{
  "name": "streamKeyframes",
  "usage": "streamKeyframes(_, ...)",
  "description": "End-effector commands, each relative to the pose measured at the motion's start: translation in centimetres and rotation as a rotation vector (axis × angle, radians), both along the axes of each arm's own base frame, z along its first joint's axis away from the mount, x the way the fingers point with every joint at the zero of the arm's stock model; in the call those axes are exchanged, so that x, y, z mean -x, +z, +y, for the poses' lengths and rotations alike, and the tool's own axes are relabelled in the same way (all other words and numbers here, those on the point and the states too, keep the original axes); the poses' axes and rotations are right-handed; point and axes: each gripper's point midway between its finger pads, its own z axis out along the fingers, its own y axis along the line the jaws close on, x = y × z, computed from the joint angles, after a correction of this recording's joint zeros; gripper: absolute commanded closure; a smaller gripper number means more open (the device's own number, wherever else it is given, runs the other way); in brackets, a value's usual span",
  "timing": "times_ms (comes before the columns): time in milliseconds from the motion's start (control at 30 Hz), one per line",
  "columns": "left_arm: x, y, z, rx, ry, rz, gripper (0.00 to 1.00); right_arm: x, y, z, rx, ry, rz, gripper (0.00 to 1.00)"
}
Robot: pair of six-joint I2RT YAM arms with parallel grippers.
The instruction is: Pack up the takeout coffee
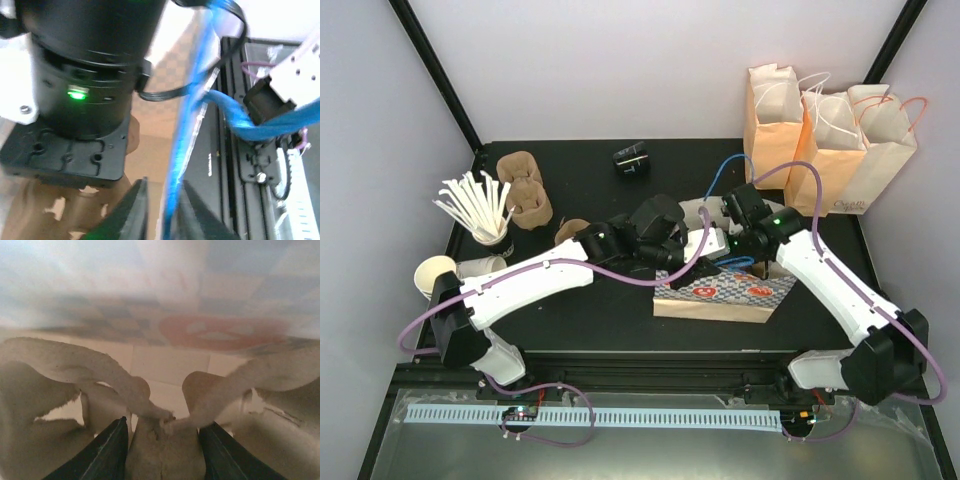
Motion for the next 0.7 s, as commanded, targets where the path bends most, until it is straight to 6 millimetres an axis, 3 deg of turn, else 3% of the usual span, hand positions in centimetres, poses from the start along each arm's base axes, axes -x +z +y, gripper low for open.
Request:
streamKeyframes(0,-0.3,2.9,-0.7,0.088,0.056,0.042,0.69,-1.0,0.3,-0.3,0.018,0.021,-0.124,0.58)
streamKeyframes(67,-0.4,3.8,-0.1,0.108,0.078,0.068,0.53,-1.1,0.2,-0.4,0.026,0.015,-0.141,0.58)
streamKeyframes(133,-1.4,5.2,1.1,0.141,0.129,0.088,0.46,-1.0,0.0,-0.5,0.027,0.008,-0.145,0.58)
streamKeyframes(267,-4.5,8.7,4.4,0.239,0.232,0.106,0.38,-0.7,-1.0,0.1,0.003,0.026,-0.119,0.58)
streamKeyframes(333,-6.2,9.3,5.9,0.251,0.291,0.091,0.35,-0.7,-1.4,0.3,0.005,0.032,-0.108,0.57)
streamKeyframes(500,-11.6,6.8,8.5,0.176,0.453,0.095,0.34,-0.8,-2.9,1.2,0.03,0.042,-0.074,0.57)
streamKeyframes(667,-13.7,4.5,7.9,0.126,0.431,0.056,0.33,-0.6,-4.8,2.0,0.043,0.045,-0.052,0.56)
